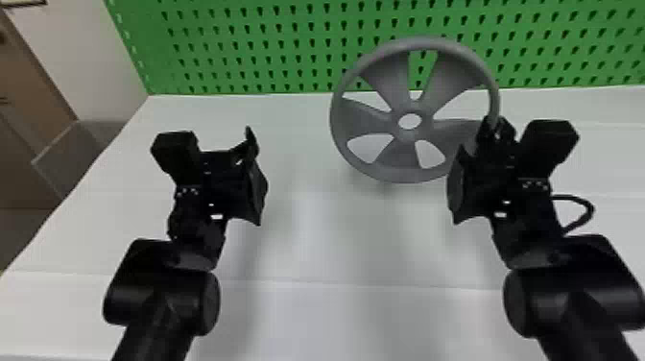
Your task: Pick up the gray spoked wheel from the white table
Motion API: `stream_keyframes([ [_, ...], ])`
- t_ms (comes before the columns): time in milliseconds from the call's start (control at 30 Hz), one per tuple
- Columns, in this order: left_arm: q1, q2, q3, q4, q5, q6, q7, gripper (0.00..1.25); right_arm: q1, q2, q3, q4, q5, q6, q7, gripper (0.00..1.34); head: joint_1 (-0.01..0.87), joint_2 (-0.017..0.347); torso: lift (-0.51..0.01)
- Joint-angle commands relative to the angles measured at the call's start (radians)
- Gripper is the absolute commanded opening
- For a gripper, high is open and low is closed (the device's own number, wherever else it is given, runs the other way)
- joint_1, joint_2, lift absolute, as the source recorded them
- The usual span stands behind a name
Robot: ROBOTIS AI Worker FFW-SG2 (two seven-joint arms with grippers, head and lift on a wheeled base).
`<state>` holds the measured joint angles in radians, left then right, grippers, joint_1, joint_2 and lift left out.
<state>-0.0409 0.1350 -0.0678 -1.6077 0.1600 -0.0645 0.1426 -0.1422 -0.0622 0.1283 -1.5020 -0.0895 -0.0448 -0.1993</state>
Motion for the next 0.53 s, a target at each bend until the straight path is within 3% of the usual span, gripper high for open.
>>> stream_keyframes([
  [0, -0.001, 0.000, -0.003, -0.001, -0.002, 0.000, 0.000, 1.09, 0.000, -0.007, 0.008, -0.003, -0.001, 0.005, 0.000, 0.17, 0.779, 0.149, -0.083],
  [500, 0.001, 0.000, -0.003, -0.003, -0.017, 0.002, 0.000, 1.09, 0.001, -0.008, 0.005, -0.009, -0.001, 0.017, 0.008, 0.17, 0.779, 0.149, -0.083],
])
